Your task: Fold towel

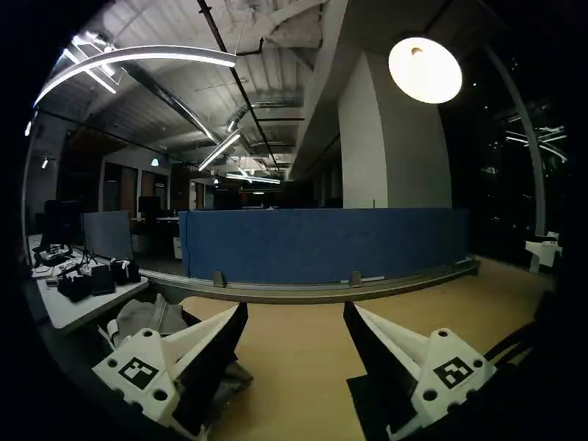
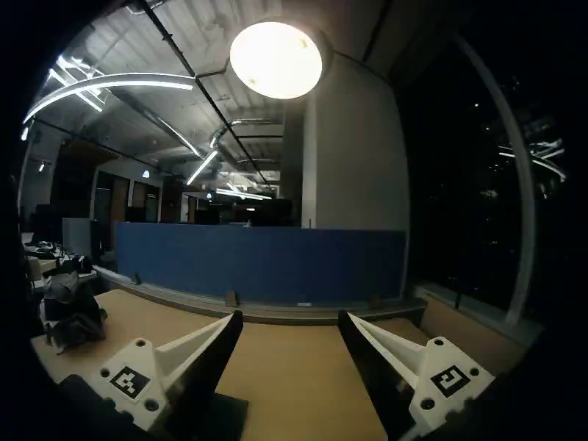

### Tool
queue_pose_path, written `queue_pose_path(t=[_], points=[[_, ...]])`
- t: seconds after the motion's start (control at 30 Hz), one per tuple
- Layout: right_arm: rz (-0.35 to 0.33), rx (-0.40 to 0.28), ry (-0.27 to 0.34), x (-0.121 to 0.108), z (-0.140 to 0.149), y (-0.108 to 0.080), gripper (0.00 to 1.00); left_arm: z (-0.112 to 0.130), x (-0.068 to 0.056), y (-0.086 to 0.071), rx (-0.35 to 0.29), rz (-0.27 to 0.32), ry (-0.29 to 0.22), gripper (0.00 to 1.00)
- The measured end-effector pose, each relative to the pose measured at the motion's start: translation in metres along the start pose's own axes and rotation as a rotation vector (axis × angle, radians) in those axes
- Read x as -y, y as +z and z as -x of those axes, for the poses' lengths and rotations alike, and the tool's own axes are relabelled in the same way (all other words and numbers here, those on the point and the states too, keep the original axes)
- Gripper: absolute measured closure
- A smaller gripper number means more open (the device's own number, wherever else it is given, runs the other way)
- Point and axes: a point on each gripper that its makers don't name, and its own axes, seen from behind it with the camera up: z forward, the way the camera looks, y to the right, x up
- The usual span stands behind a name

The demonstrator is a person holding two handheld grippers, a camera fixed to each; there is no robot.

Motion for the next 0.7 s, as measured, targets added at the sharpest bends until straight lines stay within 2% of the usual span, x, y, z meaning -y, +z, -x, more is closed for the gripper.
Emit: queue_pose_path(t=[0.1,0.27,0.37,0.57,0.7], points=[[-0.006,0.002,-0.01,0.0,-0.01,-0.003,0.0,-0.008,-0.004,-0.003,0.005,0.013,0.001,0.03],[-0.003,0.026,-0.015,-0.004,-0.013,-0.007,0.0,-0.007,-0.012,-0.006,0.041,0.034,0.006,0.03],[-0.02,0.051,-0.024,-0.001,-0.012,-0.01,0.0,-0.003,-0.024,-0.008,0.072,0.079,0.014,0.03],[-0.115,0.133,-0.052,0.017,0.002,-0.019,0.0,0.011,-0.046,-0.014,0.145,0.199,0.062,0.03],[-0.222,0.218,-0.062,0.039,0.016,-0.029,0.0,0.025,-0.063,-0.022,0.214,0.3,0.103,0.03]])
